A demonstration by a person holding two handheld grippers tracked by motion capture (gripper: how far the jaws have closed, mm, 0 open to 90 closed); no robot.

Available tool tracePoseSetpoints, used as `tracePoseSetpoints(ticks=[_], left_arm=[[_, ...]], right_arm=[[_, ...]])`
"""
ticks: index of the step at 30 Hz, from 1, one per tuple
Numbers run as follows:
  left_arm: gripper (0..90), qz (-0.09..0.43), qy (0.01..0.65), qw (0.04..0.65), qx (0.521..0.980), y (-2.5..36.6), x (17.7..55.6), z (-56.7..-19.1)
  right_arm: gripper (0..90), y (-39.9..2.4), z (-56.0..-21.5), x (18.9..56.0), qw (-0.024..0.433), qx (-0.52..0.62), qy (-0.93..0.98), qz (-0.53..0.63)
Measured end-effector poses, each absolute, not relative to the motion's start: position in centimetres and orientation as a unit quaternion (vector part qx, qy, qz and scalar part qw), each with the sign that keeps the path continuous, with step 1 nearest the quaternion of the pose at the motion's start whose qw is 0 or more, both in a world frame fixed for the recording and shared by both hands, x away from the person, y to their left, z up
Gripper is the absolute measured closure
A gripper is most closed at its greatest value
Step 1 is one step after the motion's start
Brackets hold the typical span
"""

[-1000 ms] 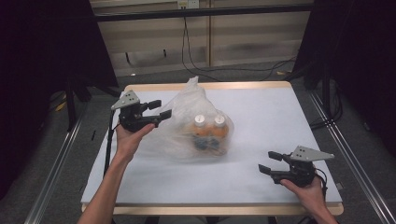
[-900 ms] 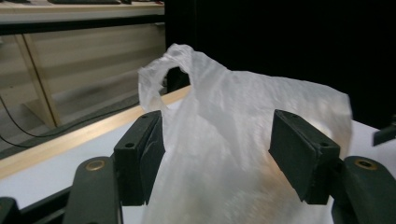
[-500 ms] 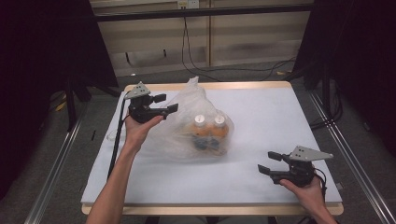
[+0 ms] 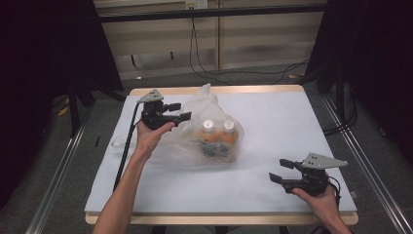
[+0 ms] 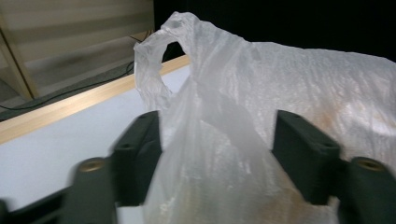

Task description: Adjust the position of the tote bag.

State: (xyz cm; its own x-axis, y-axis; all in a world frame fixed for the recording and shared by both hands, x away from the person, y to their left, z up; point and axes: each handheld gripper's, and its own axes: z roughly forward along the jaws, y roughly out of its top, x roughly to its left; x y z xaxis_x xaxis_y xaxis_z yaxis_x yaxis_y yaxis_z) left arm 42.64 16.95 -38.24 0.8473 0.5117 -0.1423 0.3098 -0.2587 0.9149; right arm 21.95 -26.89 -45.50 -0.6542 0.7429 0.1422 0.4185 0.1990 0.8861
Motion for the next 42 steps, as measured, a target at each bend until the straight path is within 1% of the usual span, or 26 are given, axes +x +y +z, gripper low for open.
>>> tracePoseSetpoints(ticks=[1, 2, 3, 4, 5, 6, 8, 13, 14, 17, 18, 22, 29, 35, 42], left_arm=[[50.1, 0.089, 0.260, 0.550, 0.789, 16.9, 42.5, -38.2], [63.5, 0.092, 0.249, 0.549, 0.792, 16.7, 42.2, -38.1], [68.4, 0.092, 0.249, 0.549, 0.792, 16.7, 42.2, -38.1], [68.4, 0.095, 0.248, 0.546, 0.794, 16.6, 42.1, -38.0], [71.8, 0.094, 0.243, 0.549, 0.794, 16.6, 42.1, -38.0], [78.5, 0.094, 0.239, 0.551, 0.794, 16.5, 41.9, -38.0], [89.2, 0.093, 0.235, 0.551, 0.795, 16.5, 41.8, -37.9], [90.0, 0.095, 0.222, 0.559, 0.793, 16.3, 41.1, -37.3], [90.0, 0.106, 0.217, 0.558, 0.794, 16.2, 40.7, -37.0], [90.0, 0.110, 0.212, 0.559, 0.794, 16.1, 40.5, -36.8], [90.0, 0.109, 0.207, 0.566, 0.790, 16.0, 40.3, -36.7], [90.0, 0.105, 0.206, 0.576, 0.784, 16.0, 40.1, -36.5], [90.0, 0.107, 0.192, 0.584, 0.782, 15.8, 39.3, -35.8], [90.0, 0.110, 0.178, 0.589, 0.780, 15.3, 38.5, -35.2], [90.0, 0.110, 0.160, 0.594, 0.781, 14.9, 37.6, -34.5]], right_arm=[[31.6, -26.9, -45.5, 21.9, 0.162, 0.382, 0.758, 0.504], [31.4, -26.9, -45.5, 21.9, 0.162, 0.381, 0.758, 0.504], [31.4, -26.9, -45.5, 21.9, 0.162, 0.381, 0.758, 0.504], [31.4, -26.9, -45.5, 21.9, 0.162, 0.381, 0.758, 0.504], [31.4, -26.9, -45.5, 21.9, 0.161, 0.381, 0.758, 0.504], [31.3, -26.9, -45.5, 21.9, 0.161, 0.381, 0.758, 0.504], [31.4, -26.9, -45.5, 22.0, 0.160, 0.382, 0.758, 0.505], [31.4, -27.0, -45.4, 22.1, 0.158, 0.383, 0.755, 0.508], [31.4, -26.9, -45.3, 22.1, 0.158, 0.383, 0.754, 0.510], [31.5, -26.9, -45.2, 22.1, 0.160, 0.383, 0.755, 0.507], [33.8, -26.8, -45.1, 22.2, 0.156, 0.381, 0.757, 0.507], [34.6, -26.8, -44.8, 22.3, 0.149, 0.382, 0.759, 0.506], [35.4, -26.4, -43.6, 22.6, 0.150, 0.369, 0.758, 0.517], [34.4, -25.6, -43.0, 22.9, 0.141, 0.355, 0.764, 0.521], [35.0, -25.2, -41.5, 24.0, 0.150, 0.359, 0.757, 0.525]])
